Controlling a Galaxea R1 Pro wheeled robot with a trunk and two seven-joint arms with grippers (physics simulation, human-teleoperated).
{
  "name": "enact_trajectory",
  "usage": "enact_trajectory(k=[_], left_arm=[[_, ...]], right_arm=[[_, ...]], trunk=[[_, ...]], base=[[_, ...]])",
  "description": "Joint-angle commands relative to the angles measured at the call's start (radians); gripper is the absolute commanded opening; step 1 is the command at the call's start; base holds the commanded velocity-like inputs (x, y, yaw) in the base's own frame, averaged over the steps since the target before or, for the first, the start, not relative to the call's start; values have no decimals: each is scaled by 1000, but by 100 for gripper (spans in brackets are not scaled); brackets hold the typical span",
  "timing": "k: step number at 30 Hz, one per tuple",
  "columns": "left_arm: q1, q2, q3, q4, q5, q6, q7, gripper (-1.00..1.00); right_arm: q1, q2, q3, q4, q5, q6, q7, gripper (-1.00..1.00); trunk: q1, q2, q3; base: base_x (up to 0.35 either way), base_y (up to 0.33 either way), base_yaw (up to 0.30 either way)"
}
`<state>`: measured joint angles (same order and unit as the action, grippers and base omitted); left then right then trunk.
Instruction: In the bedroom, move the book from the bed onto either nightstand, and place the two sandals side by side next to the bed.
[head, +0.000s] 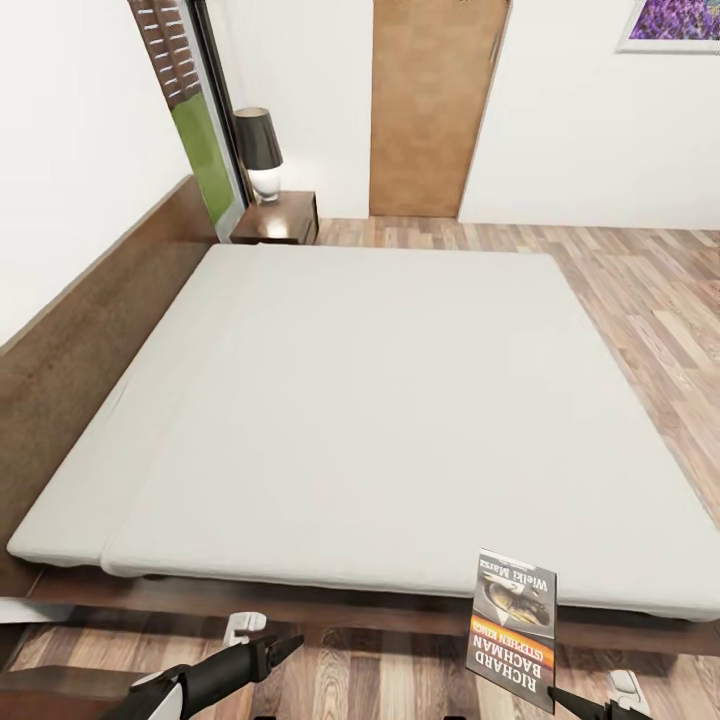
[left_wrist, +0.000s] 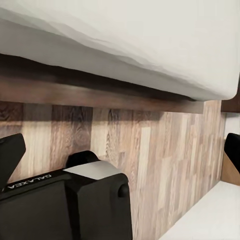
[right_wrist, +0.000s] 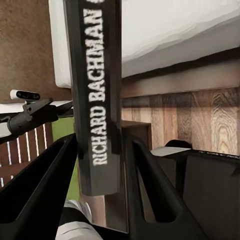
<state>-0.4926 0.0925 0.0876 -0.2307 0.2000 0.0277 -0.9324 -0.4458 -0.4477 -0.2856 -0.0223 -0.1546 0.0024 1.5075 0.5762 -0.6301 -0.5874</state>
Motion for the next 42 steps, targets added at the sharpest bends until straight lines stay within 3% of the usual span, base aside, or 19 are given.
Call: enact_trajectory(k=[1,11,42], left_arm=[[0,0,6,1,-2,3,-5,100],[0,0,6,1,-2,3,-5,100],[0,-2,6,27,-2,-4,1,100]], right_arm=[[-1,0,3,1,-5,0,2,-100],[-1,0,3,1,-5,0,2,-100],[-1,1,3,1,-5,3,9,-100]], trunk=[[0,-1,0],[0,-1,10],[0,-1,11]], base=[[0,0,-62],[0,0,-21],[0,0,0]])
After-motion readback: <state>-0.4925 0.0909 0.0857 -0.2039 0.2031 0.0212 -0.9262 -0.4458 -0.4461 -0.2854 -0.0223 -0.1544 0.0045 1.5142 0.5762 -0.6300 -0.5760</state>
